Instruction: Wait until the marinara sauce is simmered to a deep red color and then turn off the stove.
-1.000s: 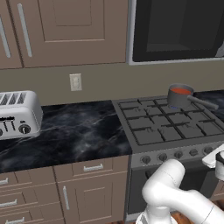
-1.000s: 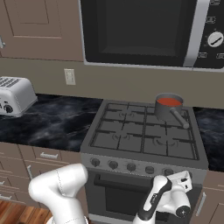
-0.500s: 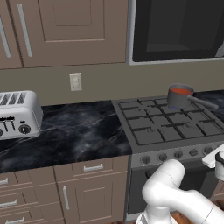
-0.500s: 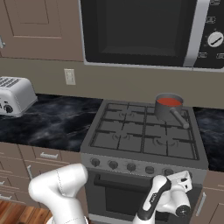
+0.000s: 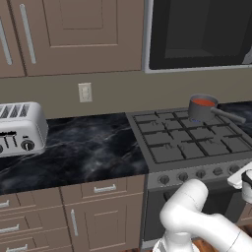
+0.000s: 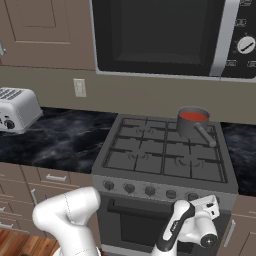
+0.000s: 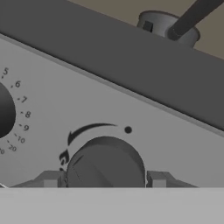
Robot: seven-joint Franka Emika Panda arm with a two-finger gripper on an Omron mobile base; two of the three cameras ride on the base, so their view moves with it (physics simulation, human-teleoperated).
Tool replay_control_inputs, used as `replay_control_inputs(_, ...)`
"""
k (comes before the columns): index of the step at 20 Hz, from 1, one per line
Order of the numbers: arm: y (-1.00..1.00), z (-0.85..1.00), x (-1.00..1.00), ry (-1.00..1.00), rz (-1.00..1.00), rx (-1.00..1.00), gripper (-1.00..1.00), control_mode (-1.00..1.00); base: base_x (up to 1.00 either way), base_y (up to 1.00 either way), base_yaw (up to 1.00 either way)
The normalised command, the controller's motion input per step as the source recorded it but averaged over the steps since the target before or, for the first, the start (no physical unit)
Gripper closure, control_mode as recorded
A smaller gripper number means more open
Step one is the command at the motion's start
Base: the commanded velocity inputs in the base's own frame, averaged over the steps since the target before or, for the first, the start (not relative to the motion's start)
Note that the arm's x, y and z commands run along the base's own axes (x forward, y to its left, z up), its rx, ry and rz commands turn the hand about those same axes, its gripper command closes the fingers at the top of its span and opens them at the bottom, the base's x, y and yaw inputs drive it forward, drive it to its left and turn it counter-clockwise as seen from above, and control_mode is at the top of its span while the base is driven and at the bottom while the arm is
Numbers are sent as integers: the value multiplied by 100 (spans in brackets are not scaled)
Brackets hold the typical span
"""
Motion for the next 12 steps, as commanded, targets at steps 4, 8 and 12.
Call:
replay_control_inputs(4, 0, 0, 0, 0, 0, 0, 100, -100, 0, 0, 0)
replay_control_inputs(8, 0, 0, 0, 0, 0, 0, 100, -100, 0, 0, 0)
replay_control_inputs(12, 0, 0, 0, 0, 0, 0, 100, -100, 0, 0, 0)
